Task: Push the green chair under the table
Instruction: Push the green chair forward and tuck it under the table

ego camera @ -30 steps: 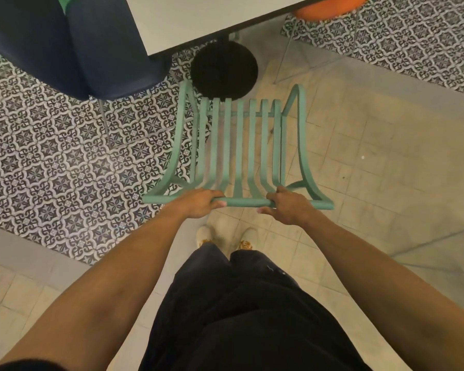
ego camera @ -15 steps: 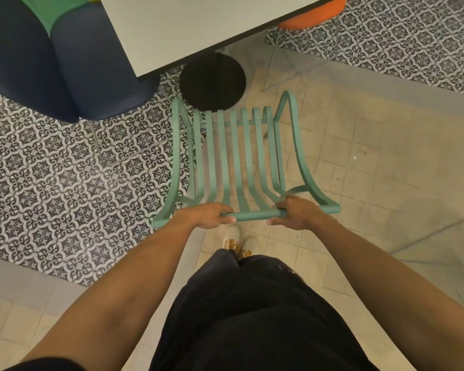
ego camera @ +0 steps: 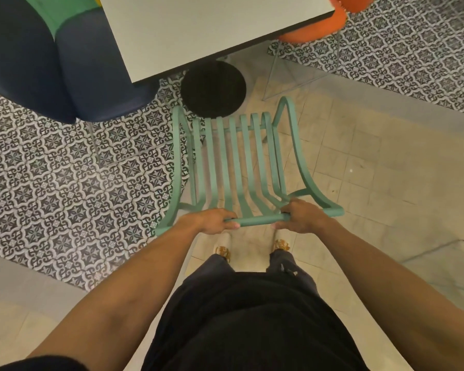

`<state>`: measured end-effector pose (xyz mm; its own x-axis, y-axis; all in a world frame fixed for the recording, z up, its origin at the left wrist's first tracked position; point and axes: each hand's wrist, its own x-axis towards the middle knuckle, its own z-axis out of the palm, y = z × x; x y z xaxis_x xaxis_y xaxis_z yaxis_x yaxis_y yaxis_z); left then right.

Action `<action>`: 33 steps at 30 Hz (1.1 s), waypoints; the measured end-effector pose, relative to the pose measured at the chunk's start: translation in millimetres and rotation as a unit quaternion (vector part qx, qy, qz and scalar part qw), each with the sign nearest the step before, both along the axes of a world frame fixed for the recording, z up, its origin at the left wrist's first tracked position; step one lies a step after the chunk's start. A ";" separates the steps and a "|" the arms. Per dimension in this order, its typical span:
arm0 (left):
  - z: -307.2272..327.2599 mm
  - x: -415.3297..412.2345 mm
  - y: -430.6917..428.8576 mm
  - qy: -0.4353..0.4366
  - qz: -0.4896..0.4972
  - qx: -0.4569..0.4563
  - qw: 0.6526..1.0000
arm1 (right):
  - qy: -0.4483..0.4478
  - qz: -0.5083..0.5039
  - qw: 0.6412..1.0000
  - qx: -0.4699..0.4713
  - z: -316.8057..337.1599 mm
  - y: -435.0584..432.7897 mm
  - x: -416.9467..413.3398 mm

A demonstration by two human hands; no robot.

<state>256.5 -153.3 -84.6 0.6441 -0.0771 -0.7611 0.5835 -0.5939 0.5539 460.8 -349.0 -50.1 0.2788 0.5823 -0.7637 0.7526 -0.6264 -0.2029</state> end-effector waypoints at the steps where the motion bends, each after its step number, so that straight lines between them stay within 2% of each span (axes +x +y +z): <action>1: 0.4 5.0 -5.0 -0.004 0.008 0.005 1.000 | 0.000 0.005 1.000 0.001 0.5 -2.4 8.4; 7: 2.1 36.8 -37.2 -0.021 0.072 0.030 0.997 | 0.003 0.044 0.999 0.008 2.0 -15.7 58.2; 17: 4.6 74.4 -82.0 -0.036 0.119 0.095 0.988 | 0.014 0.084 0.996 0.010 0.4 -33.5 116.1; 33: 0.0 123.7 -107.4 -0.038 0.176 0.101 0.978 | 0.006 0.113 0.993 0.024 -5.8 -41.3 179.3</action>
